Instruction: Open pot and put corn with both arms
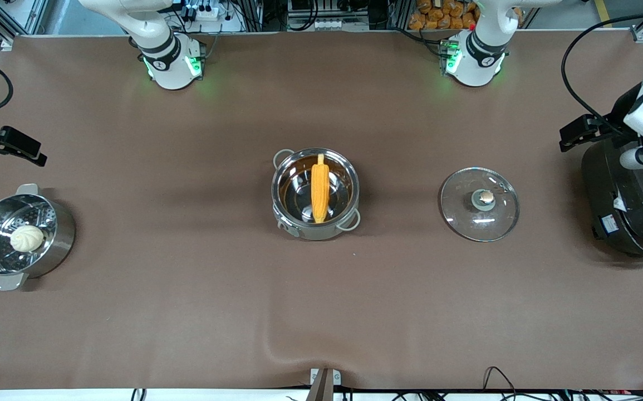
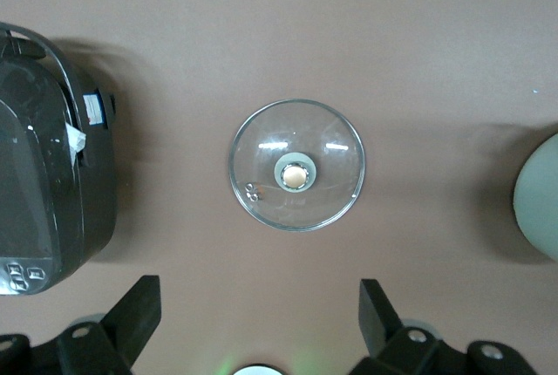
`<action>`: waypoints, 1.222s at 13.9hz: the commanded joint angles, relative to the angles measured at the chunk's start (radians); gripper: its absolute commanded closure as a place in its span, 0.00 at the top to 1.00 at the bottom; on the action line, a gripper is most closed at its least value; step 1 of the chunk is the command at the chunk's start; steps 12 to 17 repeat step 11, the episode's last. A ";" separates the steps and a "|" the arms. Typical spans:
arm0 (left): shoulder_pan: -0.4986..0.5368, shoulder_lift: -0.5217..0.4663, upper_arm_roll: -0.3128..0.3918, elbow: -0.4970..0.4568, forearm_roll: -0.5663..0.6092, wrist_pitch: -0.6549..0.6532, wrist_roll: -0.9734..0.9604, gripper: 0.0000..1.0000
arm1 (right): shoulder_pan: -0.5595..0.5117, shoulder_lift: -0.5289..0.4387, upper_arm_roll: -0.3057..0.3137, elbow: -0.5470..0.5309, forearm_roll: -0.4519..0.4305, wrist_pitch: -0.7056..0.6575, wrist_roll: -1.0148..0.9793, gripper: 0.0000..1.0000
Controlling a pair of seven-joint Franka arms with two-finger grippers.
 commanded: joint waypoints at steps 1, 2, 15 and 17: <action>0.012 -0.107 -0.022 -0.125 -0.019 0.078 0.016 1.00 | 0.003 -0.006 -0.001 0.016 0.014 -0.013 0.010 1.00; 0.012 -0.106 -0.022 -0.127 -0.019 0.085 0.016 1.00 | 0.003 -0.006 -0.001 0.019 0.014 -0.014 0.010 1.00; 0.015 -0.056 -0.013 -0.046 -0.022 0.030 0.032 1.00 | 0.005 -0.006 0.000 0.019 0.014 -0.016 0.010 1.00; 0.015 -0.056 -0.013 -0.046 -0.022 0.030 0.032 1.00 | 0.005 -0.006 0.000 0.019 0.014 -0.016 0.010 1.00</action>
